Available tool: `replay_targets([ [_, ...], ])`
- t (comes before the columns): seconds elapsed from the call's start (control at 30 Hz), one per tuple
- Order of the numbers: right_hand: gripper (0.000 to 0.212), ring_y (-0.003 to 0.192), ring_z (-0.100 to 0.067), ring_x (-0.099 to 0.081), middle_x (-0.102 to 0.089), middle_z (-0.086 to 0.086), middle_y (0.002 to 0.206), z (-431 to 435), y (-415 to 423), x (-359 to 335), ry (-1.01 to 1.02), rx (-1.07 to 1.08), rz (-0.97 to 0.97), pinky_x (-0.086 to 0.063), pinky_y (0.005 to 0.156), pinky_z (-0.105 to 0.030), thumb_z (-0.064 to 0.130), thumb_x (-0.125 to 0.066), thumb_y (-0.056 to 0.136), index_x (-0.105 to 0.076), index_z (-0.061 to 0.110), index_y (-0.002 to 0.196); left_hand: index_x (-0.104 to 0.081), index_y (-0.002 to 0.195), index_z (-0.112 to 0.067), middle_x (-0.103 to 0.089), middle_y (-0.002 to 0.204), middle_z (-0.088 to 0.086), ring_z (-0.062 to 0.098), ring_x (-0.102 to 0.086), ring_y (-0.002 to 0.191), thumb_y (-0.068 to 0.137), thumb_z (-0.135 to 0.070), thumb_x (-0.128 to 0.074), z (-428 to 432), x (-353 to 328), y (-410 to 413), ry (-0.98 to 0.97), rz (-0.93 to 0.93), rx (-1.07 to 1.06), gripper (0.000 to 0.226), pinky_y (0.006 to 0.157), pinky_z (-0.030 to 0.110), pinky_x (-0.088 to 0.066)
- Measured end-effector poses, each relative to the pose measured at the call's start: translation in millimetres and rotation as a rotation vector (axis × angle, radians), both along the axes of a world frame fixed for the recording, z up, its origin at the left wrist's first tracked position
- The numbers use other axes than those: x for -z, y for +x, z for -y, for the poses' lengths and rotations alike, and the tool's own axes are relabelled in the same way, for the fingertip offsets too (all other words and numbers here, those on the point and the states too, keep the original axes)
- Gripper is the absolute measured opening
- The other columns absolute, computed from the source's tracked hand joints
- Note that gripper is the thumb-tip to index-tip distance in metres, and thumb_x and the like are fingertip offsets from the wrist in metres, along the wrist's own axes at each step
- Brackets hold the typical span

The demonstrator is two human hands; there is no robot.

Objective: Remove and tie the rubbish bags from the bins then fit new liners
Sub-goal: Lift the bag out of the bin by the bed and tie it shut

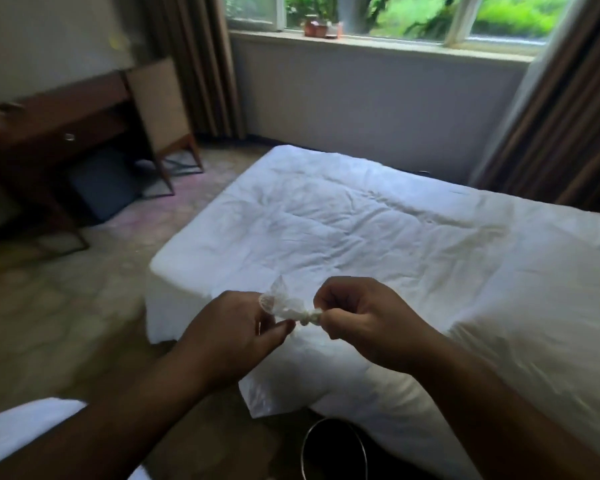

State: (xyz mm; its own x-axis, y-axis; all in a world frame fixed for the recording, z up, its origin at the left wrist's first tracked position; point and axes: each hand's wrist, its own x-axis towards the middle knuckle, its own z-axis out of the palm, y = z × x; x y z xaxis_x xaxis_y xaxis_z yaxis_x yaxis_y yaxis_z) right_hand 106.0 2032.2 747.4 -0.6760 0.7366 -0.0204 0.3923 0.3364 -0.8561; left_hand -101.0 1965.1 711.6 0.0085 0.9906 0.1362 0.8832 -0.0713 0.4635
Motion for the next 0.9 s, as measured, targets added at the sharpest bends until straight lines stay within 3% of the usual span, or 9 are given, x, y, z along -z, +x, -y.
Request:
replay_targets([
  [0.1,0.017,0.057,-0.001,-0.048,-0.058,0.011,0.061,-2,-27,1,-0.006,-0.030,0.010,-0.040,0.059,-0.027,0.011,-0.066,0.084,-0.063,0.020,0.070,-0.065,0.066,-0.023,-0.060,0.059,-0.011,0.007,-0.058,0.061,0.077,-0.066,-0.044,8,4,-24,-0.010,0.040,-0.041,0.049,0.051,0.015,-0.038],
  [0.2,0.017,0.057,-0.002,-0.049,-0.059,0.010,0.061,-8,-49,-1,-0.003,-0.021,0.032,-0.039,0.058,-0.024,0.013,-0.066,0.085,-0.063,0.020,0.070,-0.066,0.068,-0.022,-0.062,0.060,-0.009,0.008,-0.059,0.060,0.076,-0.067,-0.042,-1,8,-46,-0.016,0.082,-0.035,0.052,0.056,0.028,-0.049],
  [0.33,0.020,0.057,0.000,-0.050,-0.061,0.011,0.062,-20,-82,-4,0.032,0.060,0.085,-0.037,0.055,-0.015,0.018,-0.065,0.088,-0.061,0.023,0.069,-0.068,0.067,-0.018,-0.065,0.060,-0.003,0.011,-0.060,0.059,0.074,-0.064,-0.044,-31,14,-85,-0.028,0.149,0.038,0.053,0.060,0.035,-0.051],
  [0.43,0.018,0.057,-0.001,-0.049,-0.061,0.010,0.063,-27,-117,-5,0.039,0.150,0.102,-0.038,0.057,-0.019,0.016,-0.065,0.088,-0.061,0.021,0.071,-0.066,0.067,-0.020,-0.064,0.062,-0.005,0.012,-0.060,0.060,0.078,-0.059,-0.050,-52,13,-122,-0.055,0.196,0.118,0.043,0.060,0.037,-0.051],
  [0.57,0.015,0.058,-0.002,-0.047,-0.057,0.012,0.063,-35,-171,-3,0.061,0.214,0.117,-0.038,0.059,-0.023,0.025,-0.064,0.084,-0.060,0.023,0.070,-0.065,0.082,-0.032,-0.061,0.080,-0.016,0.005,-0.061,0.076,0.081,-0.054,-0.059,-74,12,-178,-0.046,0.288,0.220,0.022,0.067,0.029,-0.053],
  [0.7,0.016,0.057,-0.001,-0.047,-0.054,0.015,0.061,-45,-227,1,0.064,0.245,0.099,-0.036,0.057,-0.017,0.027,-0.064,0.082,-0.059,0.027,0.067,-0.058,0.078,-0.042,-0.059,0.084,-0.020,0.000,-0.059,0.083,0.085,-0.044,-0.071,-83,14,-228,0.049,0.334,0.190,0.015,0.067,0.010,-0.043],
  [0.8,0.022,0.057,-0.001,-0.046,-0.053,0.016,0.060,-52,-266,2,0.059,0.205,0.097,-0.035,0.056,-0.015,0.019,-0.066,0.086,-0.058,0.025,0.067,-0.059,0.089,-0.041,-0.065,0.084,-0.021,0.000,-0.061,0.081,0.088,-0.043,-0.063,-84,20,-260,0.031,0.338,0.096,0.004,0.066,0.013,-0.043],
  [0.9,0.026,0.057,-0.002,-0.046,-0.053,0.017,0.059,-61,-304,1,0.079,0.129,0.115,-0.034,0.057,-0.017,0.018,-0.066,0.086,-0.055,0.028,0.065,-0.059,0.101,-0.034,-0.062,0.092,-0.019,0.004,-0.060,0.083,0.085,-0.034,-0.051,-81,27,-298,-0.001,0.229,0.071,0.018,0.074,0.024,-0.048],
])
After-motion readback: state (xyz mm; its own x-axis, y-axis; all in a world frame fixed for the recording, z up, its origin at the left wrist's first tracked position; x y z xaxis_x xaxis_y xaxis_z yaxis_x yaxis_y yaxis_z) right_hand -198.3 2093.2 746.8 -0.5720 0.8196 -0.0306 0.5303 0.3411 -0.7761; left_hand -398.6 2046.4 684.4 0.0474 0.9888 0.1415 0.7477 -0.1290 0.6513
